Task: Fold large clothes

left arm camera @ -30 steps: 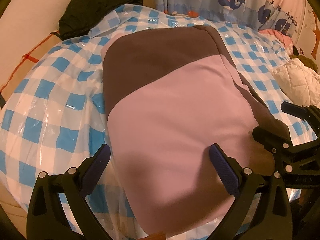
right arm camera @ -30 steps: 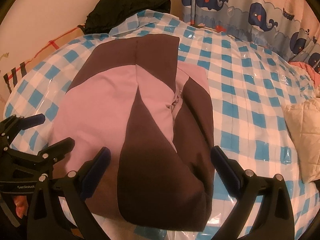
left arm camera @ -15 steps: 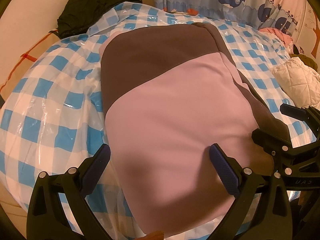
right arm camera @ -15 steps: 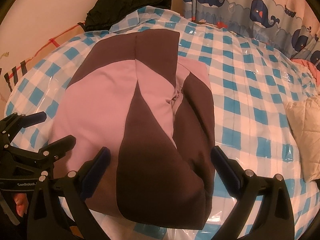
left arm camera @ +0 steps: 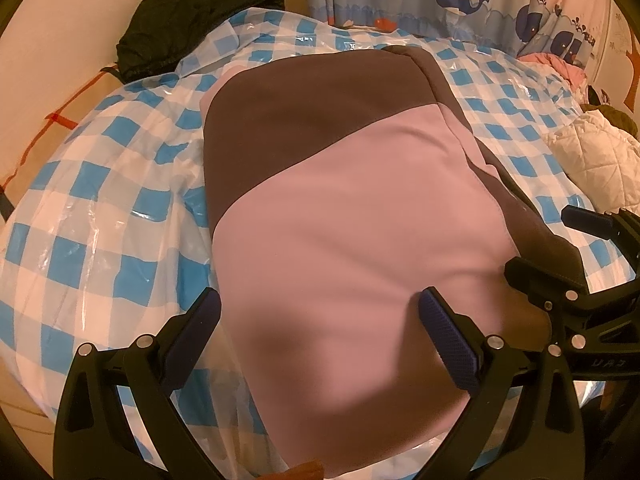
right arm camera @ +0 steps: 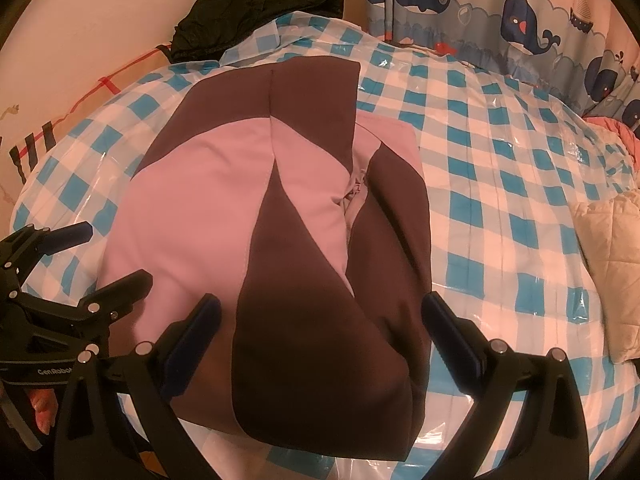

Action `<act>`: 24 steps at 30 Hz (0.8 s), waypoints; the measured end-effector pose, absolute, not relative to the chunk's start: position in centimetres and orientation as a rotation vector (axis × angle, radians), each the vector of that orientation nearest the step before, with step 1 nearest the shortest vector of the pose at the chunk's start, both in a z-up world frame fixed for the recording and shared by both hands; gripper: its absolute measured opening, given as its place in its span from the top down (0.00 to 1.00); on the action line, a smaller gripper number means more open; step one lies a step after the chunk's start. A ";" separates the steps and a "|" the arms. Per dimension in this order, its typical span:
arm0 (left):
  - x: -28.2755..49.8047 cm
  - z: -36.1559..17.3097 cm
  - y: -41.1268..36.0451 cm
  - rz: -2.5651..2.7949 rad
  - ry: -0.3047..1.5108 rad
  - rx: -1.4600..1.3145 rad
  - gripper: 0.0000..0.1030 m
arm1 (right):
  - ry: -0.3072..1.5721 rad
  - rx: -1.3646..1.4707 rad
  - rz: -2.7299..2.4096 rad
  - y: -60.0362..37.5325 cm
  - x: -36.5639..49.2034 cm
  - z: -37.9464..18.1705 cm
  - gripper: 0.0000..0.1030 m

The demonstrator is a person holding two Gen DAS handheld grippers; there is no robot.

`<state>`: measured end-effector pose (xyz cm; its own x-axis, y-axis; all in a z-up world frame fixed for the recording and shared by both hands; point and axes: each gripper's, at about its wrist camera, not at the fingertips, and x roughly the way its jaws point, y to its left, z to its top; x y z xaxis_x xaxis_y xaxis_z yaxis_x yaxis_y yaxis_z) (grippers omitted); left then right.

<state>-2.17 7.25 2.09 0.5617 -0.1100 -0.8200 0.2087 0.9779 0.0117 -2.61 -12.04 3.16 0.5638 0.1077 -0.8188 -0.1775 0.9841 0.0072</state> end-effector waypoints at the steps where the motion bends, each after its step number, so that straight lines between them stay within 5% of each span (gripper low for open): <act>1: -2.2 2.1 7.3 -0.187 0.956 0.115 0.07 | 0.957 -0.079 0.167 -12.0 -2.6 3.2 0.07; 24: -3.1 2.2 6.9 -0.167 0.905 0.135 0.07 | 0.959 -0.075 0.174 -11.9 -2.8 3.1 0.07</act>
<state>-3.07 6.86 2.24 0.6061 -0.0871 -0.7906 0.2004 0.9786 0.0458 -2.77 -11.86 3.11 0.5613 0.1147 -0.8196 -0.1811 0.9834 0.0135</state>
